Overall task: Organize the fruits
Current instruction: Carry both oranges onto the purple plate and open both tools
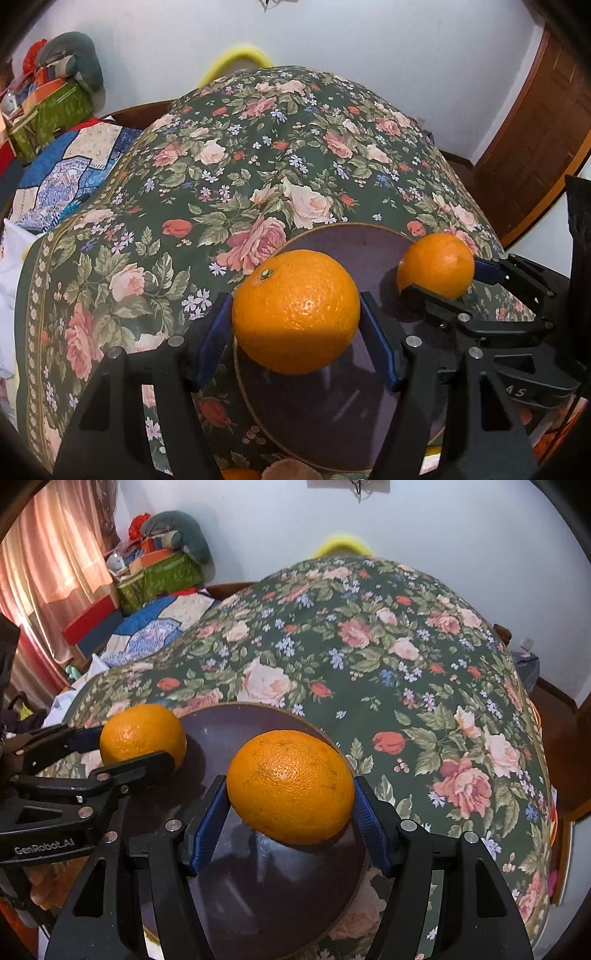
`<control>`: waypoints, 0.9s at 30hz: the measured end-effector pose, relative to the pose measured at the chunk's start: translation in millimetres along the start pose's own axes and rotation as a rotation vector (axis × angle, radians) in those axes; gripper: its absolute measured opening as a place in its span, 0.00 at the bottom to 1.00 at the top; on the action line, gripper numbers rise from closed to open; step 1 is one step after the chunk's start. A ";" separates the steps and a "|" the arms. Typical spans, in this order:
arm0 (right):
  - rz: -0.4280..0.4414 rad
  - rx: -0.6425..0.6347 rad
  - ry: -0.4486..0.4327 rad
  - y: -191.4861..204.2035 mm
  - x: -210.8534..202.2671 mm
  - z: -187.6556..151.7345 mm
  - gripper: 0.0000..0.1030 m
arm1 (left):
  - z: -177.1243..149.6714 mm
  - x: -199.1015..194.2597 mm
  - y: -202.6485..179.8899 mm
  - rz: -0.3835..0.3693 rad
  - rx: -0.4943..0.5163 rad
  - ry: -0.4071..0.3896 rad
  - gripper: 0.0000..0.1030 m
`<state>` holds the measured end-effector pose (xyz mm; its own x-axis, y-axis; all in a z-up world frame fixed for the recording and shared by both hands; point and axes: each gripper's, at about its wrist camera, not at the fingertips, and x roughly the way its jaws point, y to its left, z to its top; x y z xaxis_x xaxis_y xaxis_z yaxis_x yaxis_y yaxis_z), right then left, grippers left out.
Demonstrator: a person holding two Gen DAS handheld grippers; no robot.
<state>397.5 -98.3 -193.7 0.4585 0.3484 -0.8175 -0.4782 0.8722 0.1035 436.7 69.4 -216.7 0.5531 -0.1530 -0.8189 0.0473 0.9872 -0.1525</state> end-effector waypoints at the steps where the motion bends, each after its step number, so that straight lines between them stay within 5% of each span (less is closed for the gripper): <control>1: -0.004 -0.004 0.004 0.4 1.7 -0.2 0.61 | 0.1 0.7 -1.3 0.001 0.007 0.001 0.65; 12: -0.006 -0.006 -0.006 -0.3 -7.3 -4.6 0.64 | 0.0 -1.9 -3.9 -0.013 0.015 0.036 0.65; 15: -0.033 -0.022 -0.040 2.9 -20.4 -5.0 0.72 | -0.2 -15.4 -3.8 -0.018 0.009 0.004 0.66; 27: -0.051 -0.023 -0.135 21.1 -83.2 -21.2 0.72 | -12.5 -93.7 -14.5 0.021 0.031 -0.117 0.67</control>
<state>333.3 -116.1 -135.5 0.5784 0.3479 -0.7378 -0.4678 0.8825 0.0493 373.8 68.8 -144.7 0.6472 -0.1281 -0.7515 0.0597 0.9913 -0.1175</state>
